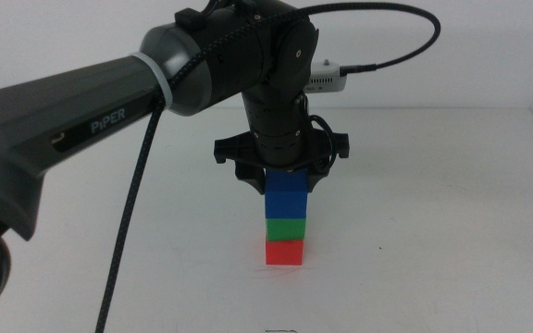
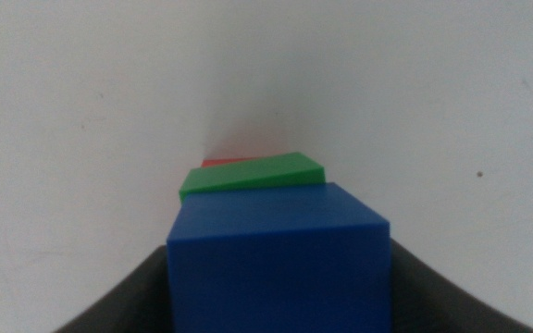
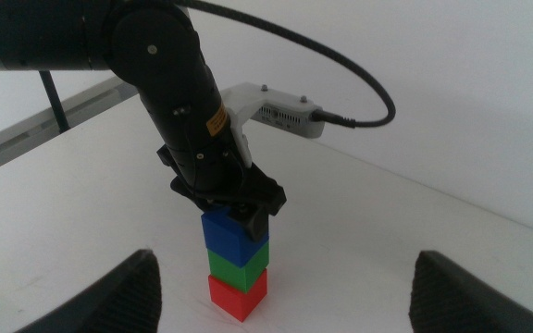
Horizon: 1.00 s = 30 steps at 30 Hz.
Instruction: Stack red cubes first, then green, then blue cubes in a specific spot.
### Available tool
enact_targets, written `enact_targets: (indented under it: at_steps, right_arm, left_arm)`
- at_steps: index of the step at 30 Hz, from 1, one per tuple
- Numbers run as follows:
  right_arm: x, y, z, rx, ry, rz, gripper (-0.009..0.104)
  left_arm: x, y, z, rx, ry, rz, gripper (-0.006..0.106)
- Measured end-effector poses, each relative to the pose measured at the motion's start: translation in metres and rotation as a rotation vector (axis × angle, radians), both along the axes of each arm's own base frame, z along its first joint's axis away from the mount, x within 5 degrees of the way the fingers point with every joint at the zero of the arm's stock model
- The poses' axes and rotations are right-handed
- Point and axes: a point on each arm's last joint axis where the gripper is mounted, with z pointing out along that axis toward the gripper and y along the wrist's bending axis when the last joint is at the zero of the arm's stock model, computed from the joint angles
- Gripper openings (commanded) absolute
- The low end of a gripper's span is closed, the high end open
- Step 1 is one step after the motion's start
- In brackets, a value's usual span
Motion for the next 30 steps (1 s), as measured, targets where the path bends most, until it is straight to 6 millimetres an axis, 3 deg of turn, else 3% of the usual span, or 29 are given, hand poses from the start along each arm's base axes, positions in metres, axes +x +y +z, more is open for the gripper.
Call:
enact_targets:
  at_steps: [5,11,22,30]
  right_arm:
    - [0.000,0.000,0.000,0.000,0.000,0.000,0.072]
    - [0.000,0.000,0.000,-0.001,0.000,0.000,0.072]
    - [0.000,0.000,0.000,-0.001,0.000,0.000,0.072]
    - [0.000,0.000,0.000,0.000,-0.001,0.000,0.072]
  left_arm:
    - [0.000,0.000,0.002,0.008,-0.001,-0.024,0.094]
    - [0.003,-0.002,0.025,0.001,-0.051,-0.070,0.094]
    - [-0.022,0.022,0.099,-0.083,-0.204,-0.092,0.094]
    - [-0.048,0.062,0.153,0.005,-0.417,-0.185,0.094]
